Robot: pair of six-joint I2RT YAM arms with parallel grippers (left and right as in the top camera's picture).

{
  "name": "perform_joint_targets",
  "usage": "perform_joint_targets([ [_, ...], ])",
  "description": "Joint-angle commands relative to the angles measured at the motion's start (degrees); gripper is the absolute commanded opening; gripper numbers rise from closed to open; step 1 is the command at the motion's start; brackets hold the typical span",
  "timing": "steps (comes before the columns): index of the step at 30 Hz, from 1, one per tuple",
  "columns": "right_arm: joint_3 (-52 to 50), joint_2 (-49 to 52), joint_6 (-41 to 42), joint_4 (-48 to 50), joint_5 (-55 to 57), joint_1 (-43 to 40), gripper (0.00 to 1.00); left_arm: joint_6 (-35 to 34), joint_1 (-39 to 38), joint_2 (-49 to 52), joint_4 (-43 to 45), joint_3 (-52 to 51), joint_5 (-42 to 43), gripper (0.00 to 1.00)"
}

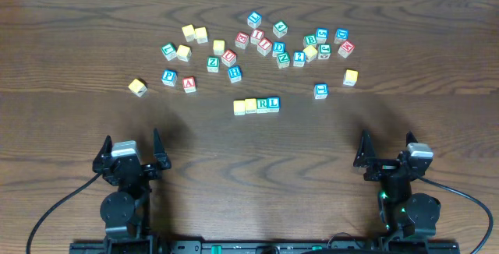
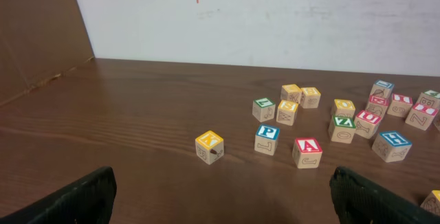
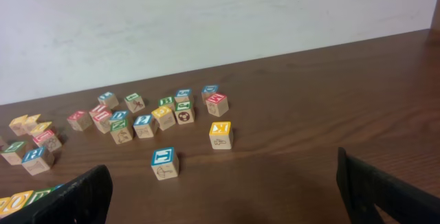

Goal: Spell out CORL

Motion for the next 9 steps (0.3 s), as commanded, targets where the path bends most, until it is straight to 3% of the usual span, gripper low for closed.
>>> perform_joint_targets([
  [1,-0.20,-0.37,-0.44,-0.04,-0.35,-0.87,0.99,0.98,-0.24,-0.35,-2.64,-0.87,-0.13,0.98],
  [9,-0.20,-0.37,-0.44,-0.04,-0.35,-0.87,0.99,0.98,-0.24,-0.35,-2.64,-0.87,-0.13,0.98],
])
